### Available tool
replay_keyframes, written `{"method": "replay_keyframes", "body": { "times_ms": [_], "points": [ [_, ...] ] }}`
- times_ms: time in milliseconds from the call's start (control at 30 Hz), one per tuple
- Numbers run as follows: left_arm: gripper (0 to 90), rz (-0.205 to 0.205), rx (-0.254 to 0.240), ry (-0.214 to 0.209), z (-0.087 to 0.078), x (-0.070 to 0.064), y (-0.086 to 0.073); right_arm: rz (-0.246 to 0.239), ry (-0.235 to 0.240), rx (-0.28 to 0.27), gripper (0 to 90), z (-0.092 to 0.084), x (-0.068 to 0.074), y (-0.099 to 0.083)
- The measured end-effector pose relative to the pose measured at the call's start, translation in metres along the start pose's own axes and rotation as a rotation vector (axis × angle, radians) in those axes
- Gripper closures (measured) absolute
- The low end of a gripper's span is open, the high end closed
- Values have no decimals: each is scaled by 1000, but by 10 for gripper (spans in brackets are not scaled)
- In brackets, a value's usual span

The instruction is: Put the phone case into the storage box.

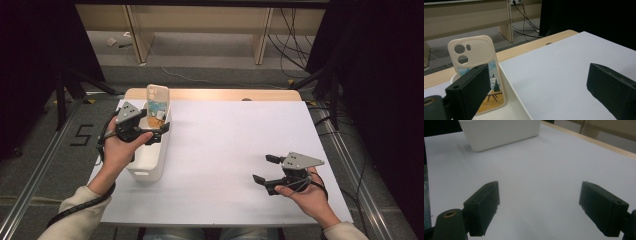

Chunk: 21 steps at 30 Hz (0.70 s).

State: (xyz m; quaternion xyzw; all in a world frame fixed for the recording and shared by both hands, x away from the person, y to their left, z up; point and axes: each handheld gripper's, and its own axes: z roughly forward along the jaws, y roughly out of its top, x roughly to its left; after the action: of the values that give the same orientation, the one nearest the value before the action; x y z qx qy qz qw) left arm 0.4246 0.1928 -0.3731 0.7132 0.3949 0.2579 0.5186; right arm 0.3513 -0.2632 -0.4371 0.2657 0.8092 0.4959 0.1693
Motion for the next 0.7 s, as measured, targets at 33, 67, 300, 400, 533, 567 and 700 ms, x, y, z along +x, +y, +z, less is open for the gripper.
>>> {"method": "replay_keyframes", "body": {
  "times_ms": [33, 67, 300, 400, 533, 567, 700],
  "points": [
    [49, 3, -1, -2, 0, -1, -1, 0, 0, 0, 177, 0, 0, 0],
    [49, 3, -1, -3, -1, -2, -1, 0, 0, 0, 177, 0, 0, 0],
    [49, 8, -5, -9, -4, -4, -6, 1, -1, -1, 177, 0, 0, 0],
    [49, 9, -10, -10, -6, -5, -7, 1, 0, -1, 177, 0, 0, 0],
    [49, 18, -10, -19, -8, -7, -10, 0, 0, 0, 177, 0, 0, 0],
    [49, 17, -13, -20, -9, -7, -11, 0, -1, 0, 177, 0, 0, 0],
    [49, 28, -20, -31, -11, -9, -15, 0, 0, 0, 177, 0, 0, 0]
  ]
}}
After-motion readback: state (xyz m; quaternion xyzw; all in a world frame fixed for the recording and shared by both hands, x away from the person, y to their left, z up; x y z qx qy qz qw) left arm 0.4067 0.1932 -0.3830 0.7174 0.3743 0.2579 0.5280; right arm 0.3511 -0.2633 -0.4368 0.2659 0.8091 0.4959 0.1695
